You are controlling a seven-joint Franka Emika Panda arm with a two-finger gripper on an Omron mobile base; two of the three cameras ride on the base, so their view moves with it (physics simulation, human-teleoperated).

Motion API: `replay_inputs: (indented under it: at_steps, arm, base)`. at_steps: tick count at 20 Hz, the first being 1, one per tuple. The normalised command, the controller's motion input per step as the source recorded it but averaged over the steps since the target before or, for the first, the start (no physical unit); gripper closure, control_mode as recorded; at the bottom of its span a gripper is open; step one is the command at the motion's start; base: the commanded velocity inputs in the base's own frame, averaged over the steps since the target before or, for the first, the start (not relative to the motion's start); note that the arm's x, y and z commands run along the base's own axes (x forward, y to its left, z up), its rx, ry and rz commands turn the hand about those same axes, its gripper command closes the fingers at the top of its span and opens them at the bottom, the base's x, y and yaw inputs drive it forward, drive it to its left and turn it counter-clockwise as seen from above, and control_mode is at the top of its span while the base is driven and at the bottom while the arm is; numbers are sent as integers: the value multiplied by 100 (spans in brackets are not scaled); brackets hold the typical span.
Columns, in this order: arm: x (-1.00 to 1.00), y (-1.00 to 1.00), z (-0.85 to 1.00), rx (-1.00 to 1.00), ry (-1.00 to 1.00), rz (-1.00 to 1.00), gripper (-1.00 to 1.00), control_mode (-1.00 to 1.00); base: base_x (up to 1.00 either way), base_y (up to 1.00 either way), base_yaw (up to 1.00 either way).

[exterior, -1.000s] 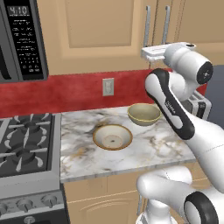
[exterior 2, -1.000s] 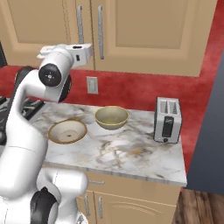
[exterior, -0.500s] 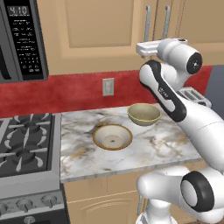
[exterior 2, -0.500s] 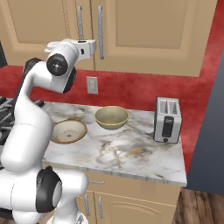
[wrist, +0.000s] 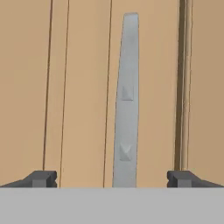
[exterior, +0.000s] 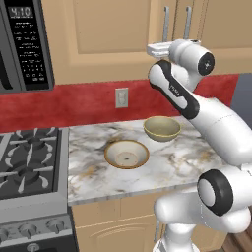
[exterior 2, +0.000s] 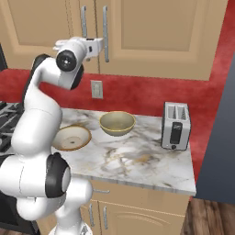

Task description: Open the cabinet. Pick the bowls from the counter and place them in the cabinet. Then close the cabinet.

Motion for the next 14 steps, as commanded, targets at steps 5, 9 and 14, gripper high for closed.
replay_inputs:
  at_steps: [5,9,14]
  arm:
    - [52,8,0,0,0,0,-100,-100]
    - [55,8,0,0,0,0,-100,-100]
    - [58,4,0,0,0,0,-100,-100]
  base:
    - [0,0,0]
    - [0,0,0]
    - [0,0,0]
